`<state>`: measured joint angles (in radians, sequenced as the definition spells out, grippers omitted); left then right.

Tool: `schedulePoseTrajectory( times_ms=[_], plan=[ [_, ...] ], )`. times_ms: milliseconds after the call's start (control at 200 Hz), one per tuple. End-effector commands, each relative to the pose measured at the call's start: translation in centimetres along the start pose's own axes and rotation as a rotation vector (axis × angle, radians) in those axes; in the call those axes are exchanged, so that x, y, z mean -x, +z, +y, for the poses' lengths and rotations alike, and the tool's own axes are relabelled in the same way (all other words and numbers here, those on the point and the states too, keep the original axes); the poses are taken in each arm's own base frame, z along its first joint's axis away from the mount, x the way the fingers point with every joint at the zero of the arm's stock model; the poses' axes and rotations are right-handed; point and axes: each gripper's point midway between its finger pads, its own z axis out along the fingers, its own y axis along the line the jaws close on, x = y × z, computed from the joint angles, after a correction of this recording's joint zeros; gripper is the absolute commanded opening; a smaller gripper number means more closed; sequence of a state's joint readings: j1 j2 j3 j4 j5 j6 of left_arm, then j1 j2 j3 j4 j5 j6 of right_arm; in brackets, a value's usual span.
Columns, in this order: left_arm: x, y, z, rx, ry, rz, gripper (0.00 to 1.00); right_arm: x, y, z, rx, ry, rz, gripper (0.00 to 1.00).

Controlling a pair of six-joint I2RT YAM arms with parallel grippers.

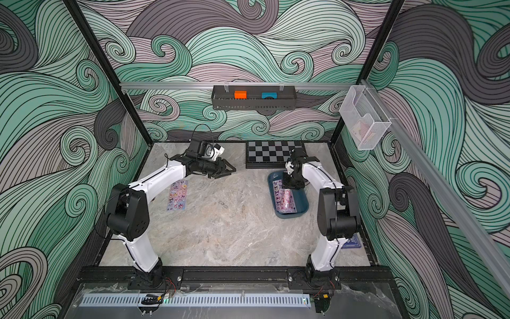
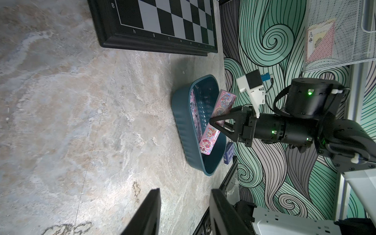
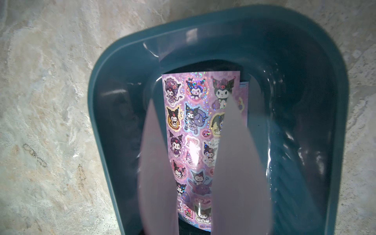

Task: Take the stickers out of the storage box
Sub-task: Pick up the sticker from the storage box.

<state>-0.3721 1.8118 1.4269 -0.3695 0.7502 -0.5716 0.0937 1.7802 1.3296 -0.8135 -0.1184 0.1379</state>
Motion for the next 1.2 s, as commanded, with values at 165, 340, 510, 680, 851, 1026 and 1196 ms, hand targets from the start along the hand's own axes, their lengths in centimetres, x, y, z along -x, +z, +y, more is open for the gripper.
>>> schedulePoseTrajectory(
  times_ms=[165,340,510,680,851,1026,1196],
  plan=[
    [-0.2,1.3,-4.9,-0.180,0.128,0.063,0.44,1.4,-6.7,2.8,0.123,0.004,-0.126,0.34],
    [-2.0,2.4,-8.8,-0.310,0.218,0.144,0.44,2.0,-11.5,5.6,0.261,0.022,-0.219,0.34],
    [-4.3,2.8,-13.2,-0.445,0.291,0.224,0.44,1.4,-13.8,8.2,0.429,0.074,-0.257,0.35],
    [-5.8,3.4,-14.3,-0.474,0.309,0.267,0.44,0.0,-13.8,9.6,0.557,0.107,-0.282,0.35],
    [-6.7,3.6,-14.5,-0.469,0.315,0.289,0.44,-1.0,-14.2,10.6,0.636,0.094,-0.268,0.35],
    [-8.0,4.2,-15.4,-0.458,0.339,0.320,0.44,-1.4,-15.8,11.6,0.701,0.067,-0.280,0.35],
    [-9.0,4.6,-15.8,-0.447,0.349,0.347,0.44,-1.7,-16.6,12.4,0.759,0.052,-0.281,0.35]
  ],
)
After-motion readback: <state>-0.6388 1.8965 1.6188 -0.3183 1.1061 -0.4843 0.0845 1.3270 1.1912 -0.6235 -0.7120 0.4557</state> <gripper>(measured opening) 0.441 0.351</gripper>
